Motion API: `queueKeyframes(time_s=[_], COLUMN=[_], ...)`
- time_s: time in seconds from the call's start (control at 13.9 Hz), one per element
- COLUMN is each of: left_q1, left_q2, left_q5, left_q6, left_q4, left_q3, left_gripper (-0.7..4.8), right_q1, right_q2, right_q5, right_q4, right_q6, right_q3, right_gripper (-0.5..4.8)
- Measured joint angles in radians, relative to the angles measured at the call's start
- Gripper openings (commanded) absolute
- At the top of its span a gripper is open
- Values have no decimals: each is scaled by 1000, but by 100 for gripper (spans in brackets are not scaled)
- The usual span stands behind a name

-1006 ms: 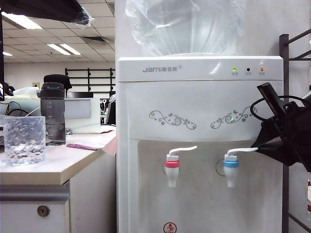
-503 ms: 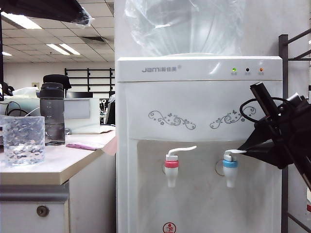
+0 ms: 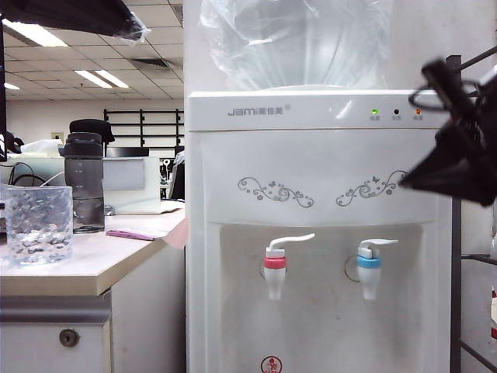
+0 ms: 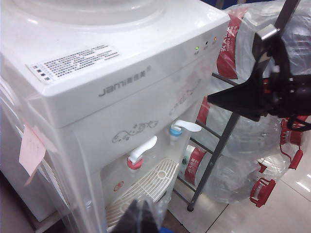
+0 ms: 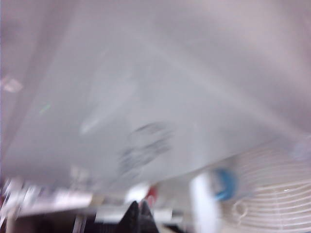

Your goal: Pick up the plastic mug from the left desk, go to the cold water outlet of the water dispenser, press the vertical switch to get some water, then put the mug back on the desk.

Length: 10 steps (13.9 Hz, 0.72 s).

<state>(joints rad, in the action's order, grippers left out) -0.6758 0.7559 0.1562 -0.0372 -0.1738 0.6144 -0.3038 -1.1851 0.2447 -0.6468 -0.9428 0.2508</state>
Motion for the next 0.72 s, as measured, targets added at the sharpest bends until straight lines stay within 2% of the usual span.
queueKeyframes(time_s=[0.07,0.14,0.29,0.43,0.5,0.72], left_q1=[0,0,0,0,0,0], left_q2=[0,0,0,0,0,-1], left_q5=[0,0,0,0,0,0], left_q6=[0,0,0,4,23,34], left_q4=[0,0,3,13,32,44], left_q3=[0,0,0,0,0,0], left_gripper=[-6,-6,-6,-6,-6,-6], right_q1=[0,-1,-1,-1,-1,-15], right_q2=[75,132,209,302,385,470], right_q5=[106,139,140,143,143,112], right_q4=[56,63,71,143,320,545], right_q6=[93,131,175,272,390,574], right_q3=[0,0,0,21,82,192], right_gripper=[-7,-7,-7,-7,-7,-7])
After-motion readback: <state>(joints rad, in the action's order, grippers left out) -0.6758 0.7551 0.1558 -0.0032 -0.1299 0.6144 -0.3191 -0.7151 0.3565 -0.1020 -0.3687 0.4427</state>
